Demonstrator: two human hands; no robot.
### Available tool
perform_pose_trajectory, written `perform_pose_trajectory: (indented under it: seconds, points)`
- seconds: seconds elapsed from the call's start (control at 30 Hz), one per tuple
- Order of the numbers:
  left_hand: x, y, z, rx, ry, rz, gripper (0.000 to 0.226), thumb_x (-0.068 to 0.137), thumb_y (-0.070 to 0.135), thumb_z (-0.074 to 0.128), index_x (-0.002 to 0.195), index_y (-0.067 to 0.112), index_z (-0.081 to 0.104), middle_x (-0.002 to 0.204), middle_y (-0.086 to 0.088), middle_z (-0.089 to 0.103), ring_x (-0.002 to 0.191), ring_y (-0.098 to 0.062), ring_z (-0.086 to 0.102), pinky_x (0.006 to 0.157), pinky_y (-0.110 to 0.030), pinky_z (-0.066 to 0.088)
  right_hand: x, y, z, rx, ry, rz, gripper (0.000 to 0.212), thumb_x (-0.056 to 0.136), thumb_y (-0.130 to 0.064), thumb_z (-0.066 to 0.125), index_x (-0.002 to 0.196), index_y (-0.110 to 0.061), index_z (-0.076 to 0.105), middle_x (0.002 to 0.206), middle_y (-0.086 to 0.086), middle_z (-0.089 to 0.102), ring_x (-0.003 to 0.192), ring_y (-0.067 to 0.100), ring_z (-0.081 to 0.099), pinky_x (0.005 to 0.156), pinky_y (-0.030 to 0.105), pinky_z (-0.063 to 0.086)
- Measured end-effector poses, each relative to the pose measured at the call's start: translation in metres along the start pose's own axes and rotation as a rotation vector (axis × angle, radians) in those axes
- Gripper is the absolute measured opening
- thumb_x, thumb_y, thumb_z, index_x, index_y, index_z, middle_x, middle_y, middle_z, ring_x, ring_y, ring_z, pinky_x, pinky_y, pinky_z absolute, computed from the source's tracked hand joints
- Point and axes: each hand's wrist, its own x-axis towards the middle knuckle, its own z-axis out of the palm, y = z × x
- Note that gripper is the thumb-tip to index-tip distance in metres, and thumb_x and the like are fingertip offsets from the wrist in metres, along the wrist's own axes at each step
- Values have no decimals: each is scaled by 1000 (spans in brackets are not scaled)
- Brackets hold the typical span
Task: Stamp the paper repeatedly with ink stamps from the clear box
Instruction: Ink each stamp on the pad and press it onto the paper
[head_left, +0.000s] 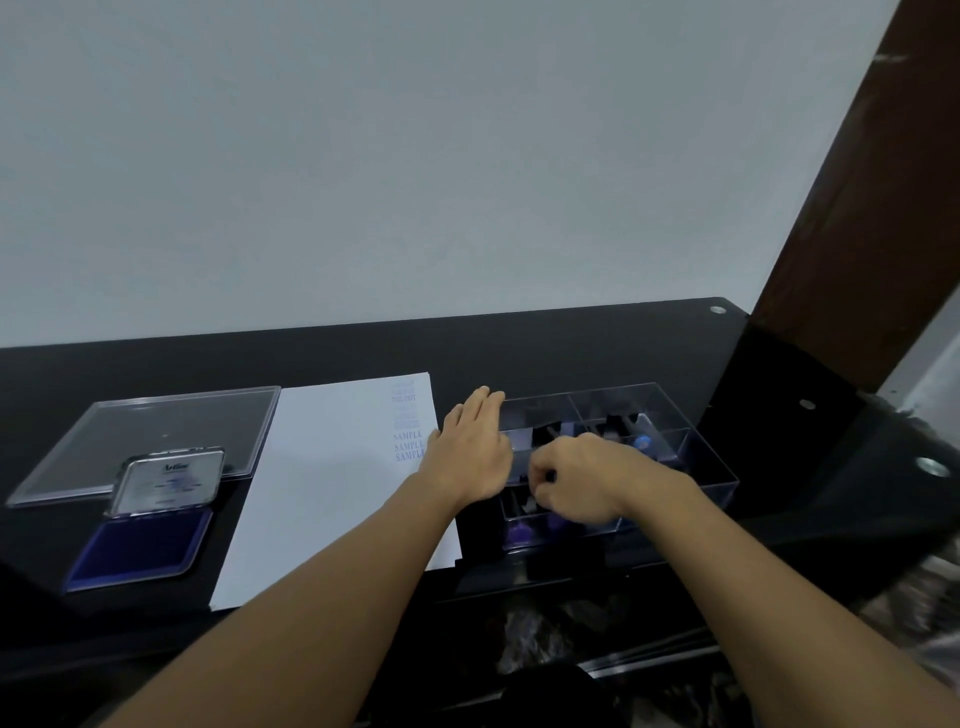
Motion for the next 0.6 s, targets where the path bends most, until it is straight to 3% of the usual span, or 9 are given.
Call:
perform_pose_trajectory:
  seconds: [0.1,0.27,0.47,0.6]
  points:
    - [1,-1,0,0,-12,-2,59,101,21,31,157,18,12,166,0,4,152,-22,8,120,-51,20,-3,-8,-1,-66,-55,7,30,100,-34,43,119,-30,66,126,-2,63,112,22,57,101,45,47]
    - [2,-1,0,8,-26,-3,60,101,22,31,157,19,11,166,0,3,152,-23,8,119,-52,20,-6,-11,6,-124,-26,50,37,99,-39,40,126,-23,61,130,3,61,113,26,57,97,43,46]
    - [-1,-1,-11,-13,-49,-18,59,104,39,24,158,20,12,166,-2,3,153,-22,2,122,-50,14,-7,-4,9,22,140,28,10,93,-39,54,94,-30,49,103,-7,60,94,17,56,80,36,46]
    - [-21,1,-25,-46,-19,-31,58,105,40,27,157,18,17,166,-3,10,152,-22,5,123,-46,14,-16,-5,6,168,247,16,7,93,-30,53,90,-25,48,88,-5,60,83,17,57,78,39,52]
